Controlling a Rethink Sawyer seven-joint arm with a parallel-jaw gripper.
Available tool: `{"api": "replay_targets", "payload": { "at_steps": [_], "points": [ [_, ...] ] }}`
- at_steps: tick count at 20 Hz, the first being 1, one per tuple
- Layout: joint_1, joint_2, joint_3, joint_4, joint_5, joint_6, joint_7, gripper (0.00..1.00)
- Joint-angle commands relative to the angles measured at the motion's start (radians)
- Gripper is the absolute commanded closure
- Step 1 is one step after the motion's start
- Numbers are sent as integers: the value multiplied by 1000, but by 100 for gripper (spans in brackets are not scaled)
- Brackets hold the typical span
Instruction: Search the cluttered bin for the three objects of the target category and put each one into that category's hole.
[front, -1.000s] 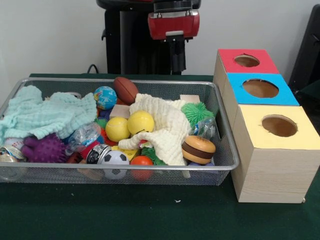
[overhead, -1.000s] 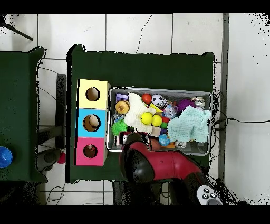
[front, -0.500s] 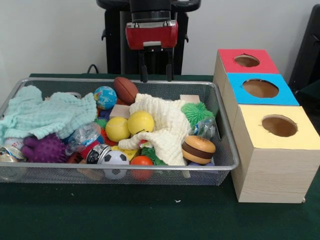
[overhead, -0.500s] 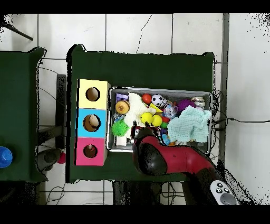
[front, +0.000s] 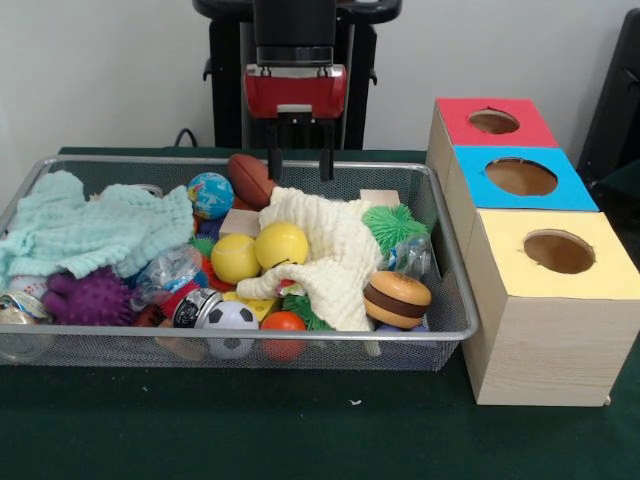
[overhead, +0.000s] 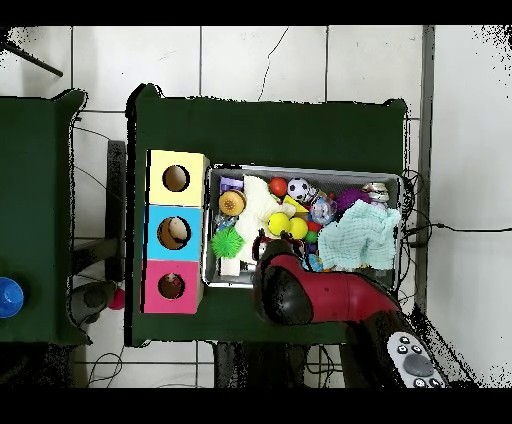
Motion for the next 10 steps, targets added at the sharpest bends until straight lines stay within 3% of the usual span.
{"api": "replay_targets", "payload": {
  "at_steps": [1, 10],
  "points": [
    [60, 115, -101, -127, -24, -58, 109, 0],
    [149, 256, -184, -190, 39, -123, 159, 0]
  ]
}}
